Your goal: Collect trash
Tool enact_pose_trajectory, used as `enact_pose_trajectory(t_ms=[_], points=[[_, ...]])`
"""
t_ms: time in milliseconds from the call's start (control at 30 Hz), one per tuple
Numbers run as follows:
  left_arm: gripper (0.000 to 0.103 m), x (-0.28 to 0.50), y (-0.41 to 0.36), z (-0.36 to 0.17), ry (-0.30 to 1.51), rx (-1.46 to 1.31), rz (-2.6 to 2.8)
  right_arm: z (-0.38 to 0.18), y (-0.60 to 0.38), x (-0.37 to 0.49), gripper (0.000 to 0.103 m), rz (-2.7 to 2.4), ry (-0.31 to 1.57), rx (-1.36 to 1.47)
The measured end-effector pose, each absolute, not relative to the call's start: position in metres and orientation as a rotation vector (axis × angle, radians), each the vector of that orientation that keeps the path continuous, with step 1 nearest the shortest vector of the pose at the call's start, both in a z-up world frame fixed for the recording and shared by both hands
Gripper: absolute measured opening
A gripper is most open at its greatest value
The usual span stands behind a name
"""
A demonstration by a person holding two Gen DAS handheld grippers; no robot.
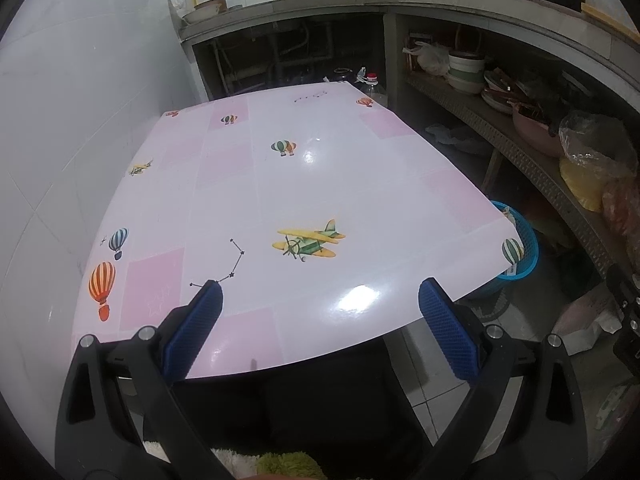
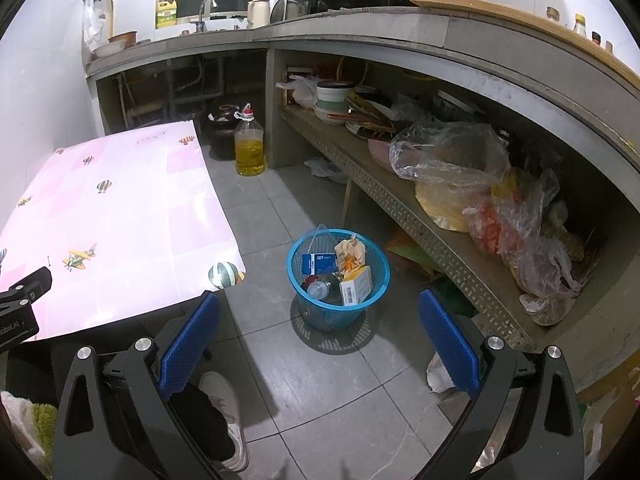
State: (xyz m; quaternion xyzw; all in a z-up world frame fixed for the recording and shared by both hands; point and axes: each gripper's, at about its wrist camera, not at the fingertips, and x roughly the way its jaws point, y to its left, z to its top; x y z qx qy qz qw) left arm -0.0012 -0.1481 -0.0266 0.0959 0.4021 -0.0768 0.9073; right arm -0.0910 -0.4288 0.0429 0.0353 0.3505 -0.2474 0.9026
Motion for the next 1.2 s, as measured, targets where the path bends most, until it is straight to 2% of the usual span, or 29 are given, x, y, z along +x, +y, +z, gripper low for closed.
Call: enact_pose_trajectory(t_ms=[1200], points=[[0.095, -0.0004, -0.1472, -0.0216, 0.831, 0.184, -0.160, 0.0451, -0.4241, -0.0909, 0.097, -0.512, 0.717, 0.066]])
